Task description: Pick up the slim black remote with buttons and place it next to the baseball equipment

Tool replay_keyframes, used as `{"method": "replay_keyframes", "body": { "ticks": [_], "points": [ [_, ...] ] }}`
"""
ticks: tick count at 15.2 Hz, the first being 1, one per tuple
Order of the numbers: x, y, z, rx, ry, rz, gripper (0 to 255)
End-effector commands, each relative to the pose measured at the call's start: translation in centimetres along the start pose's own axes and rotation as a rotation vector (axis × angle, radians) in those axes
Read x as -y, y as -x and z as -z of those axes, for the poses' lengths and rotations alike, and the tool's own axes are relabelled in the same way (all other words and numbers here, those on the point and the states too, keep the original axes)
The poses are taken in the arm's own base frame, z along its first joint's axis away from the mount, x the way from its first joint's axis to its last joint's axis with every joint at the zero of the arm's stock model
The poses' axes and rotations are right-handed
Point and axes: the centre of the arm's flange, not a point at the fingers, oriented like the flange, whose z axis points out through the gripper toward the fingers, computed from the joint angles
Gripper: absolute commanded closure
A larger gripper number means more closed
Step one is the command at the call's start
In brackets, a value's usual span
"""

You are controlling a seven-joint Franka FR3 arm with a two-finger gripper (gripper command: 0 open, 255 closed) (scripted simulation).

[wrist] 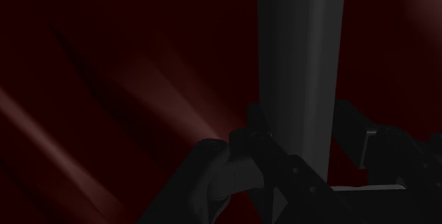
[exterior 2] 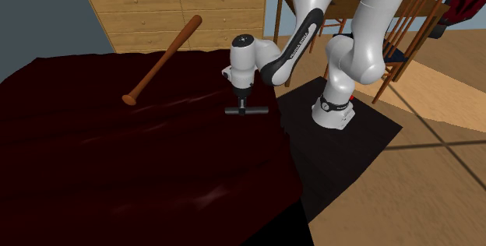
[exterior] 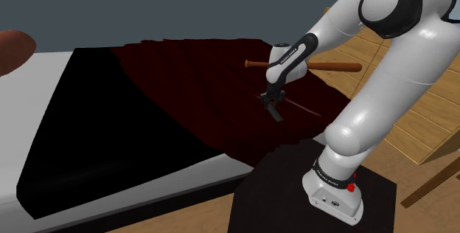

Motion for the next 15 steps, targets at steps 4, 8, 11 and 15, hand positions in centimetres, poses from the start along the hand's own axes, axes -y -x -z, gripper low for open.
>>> {"method": "replay_keyframes", "body": {
  "ticks": [4, 8, 11, 15],
  "points": [
    [-0.3, 0.1, -0.3, 0.006, 0.002, -0.003, 255],
    [-0.2, 0.0, 0.8, 0.005, 0.002, -0.003, 255],
    [-0.3, 0.0, 2.4, 0.005, 0.002, -0.003, 255],
    [-0.5, 0.0, 4.5, 0.005, 0.002, -0.003, 255]
  ]
}}
